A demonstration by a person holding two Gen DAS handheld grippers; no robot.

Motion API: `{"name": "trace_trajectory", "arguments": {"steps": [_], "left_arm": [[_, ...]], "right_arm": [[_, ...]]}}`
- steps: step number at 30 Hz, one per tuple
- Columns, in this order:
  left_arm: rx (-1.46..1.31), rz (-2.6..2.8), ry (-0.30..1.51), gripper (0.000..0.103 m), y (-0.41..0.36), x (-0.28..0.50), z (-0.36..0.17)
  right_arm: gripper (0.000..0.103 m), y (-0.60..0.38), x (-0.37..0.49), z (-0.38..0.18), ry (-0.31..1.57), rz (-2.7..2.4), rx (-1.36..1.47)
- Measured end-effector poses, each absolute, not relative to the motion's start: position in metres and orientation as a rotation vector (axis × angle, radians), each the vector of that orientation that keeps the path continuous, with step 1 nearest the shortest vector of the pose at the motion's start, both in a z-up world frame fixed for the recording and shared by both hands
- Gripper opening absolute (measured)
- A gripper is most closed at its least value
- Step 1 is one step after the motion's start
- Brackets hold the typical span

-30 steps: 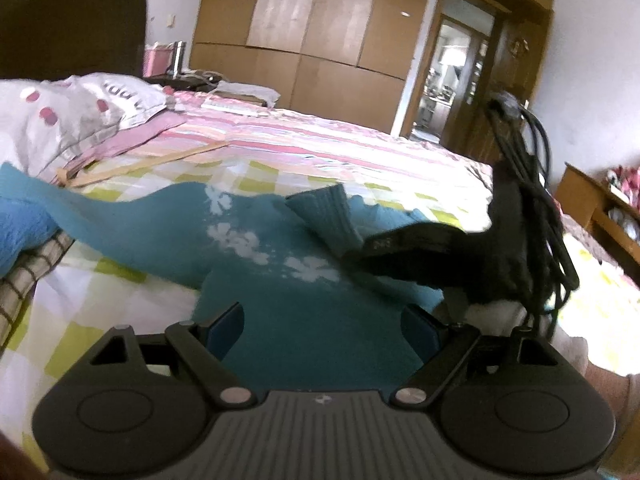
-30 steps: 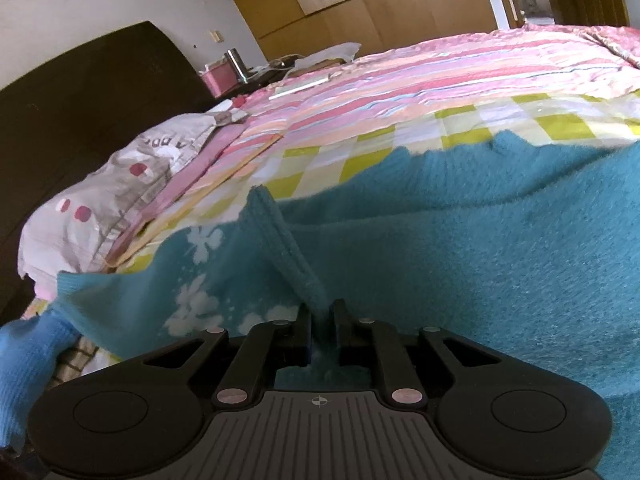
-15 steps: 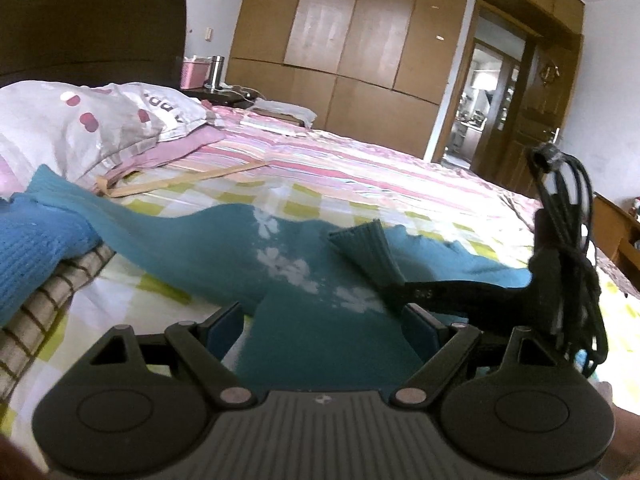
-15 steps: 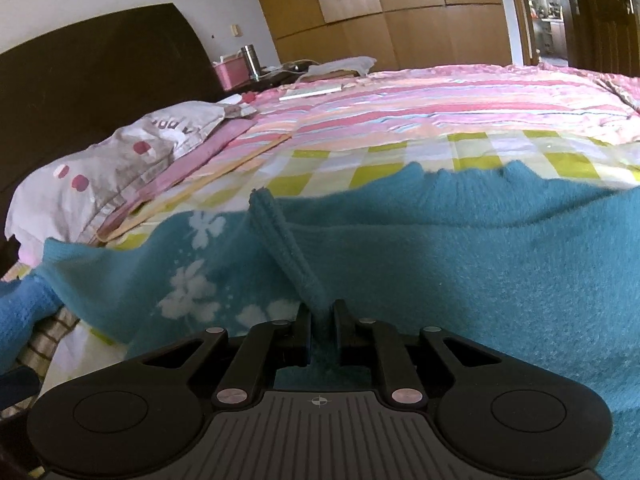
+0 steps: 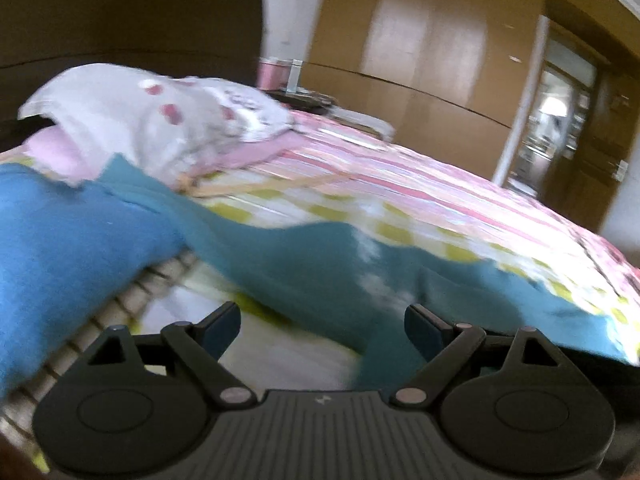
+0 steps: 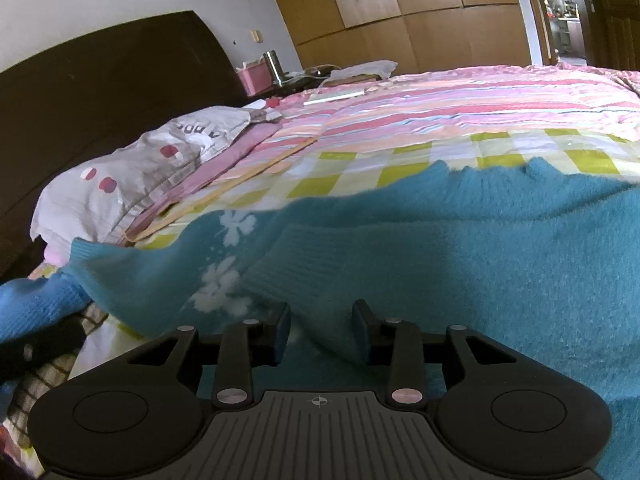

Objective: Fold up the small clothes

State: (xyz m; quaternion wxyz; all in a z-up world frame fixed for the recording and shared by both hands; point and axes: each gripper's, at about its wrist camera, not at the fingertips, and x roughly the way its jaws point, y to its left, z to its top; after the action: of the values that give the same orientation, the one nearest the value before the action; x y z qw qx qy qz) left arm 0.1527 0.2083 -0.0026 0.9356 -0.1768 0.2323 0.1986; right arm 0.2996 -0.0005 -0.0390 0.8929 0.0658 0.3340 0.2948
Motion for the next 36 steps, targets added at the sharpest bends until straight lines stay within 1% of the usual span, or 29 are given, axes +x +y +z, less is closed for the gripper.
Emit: {"name": "trace_trajectory", "arguments": {"steps": [3,8,12,15,20,23,26,31,36], "left_arm": [[-0.417,0.47,0.478,0.094,0.236,0.156,-0.005],[-0.459,0.572,0.411,0.094,0.272,0.153,0.004],[-0.512,0.567,0.431,0.093,0.289,0.164,0.0],[-0.492,0.567,0.398,0.093,0.294,0.164,0.011],[-0.591,0.626,0.354,0.093,0.342,0.155,0.03],[-0.67,0.665,0.398,0.093,0.376,0.157,0.028],[-0.745,0.686,0.44,0.088,0.398,0.16,0.017],[-0.732,0.662,0.469,0.087,0.4,0.174,0.01],[-0.793,0.602,0.438,0.086,0.407,0.186,0.014]], "right_arm": [[0.035,-0.004,0.299,-0.041,0.691,0.609,0.177],[0.035,-0.007,0.295,-0.044,0.679,0.615,0.2],[0.035,-0.009,0.295,-0.044,0.679,0.609,0.224],[0.035,-0.01,0.294,-0.042,0.684,0.618,0.234],[0.035,-0.01,0.288,-0.042,0.698,0.641,0.246],[0.035,-0.007,0.286,-0.042,0.713,0.653,0.267],[0.035,-0.004,0.284,-0.043,0.736,0.671,0.287],[0.035,0.003,0.277,-0.044,0.747,0.698,0.276],[0.035,0.008,0.275,-0.044,0.758,0.707,0.273]]}}
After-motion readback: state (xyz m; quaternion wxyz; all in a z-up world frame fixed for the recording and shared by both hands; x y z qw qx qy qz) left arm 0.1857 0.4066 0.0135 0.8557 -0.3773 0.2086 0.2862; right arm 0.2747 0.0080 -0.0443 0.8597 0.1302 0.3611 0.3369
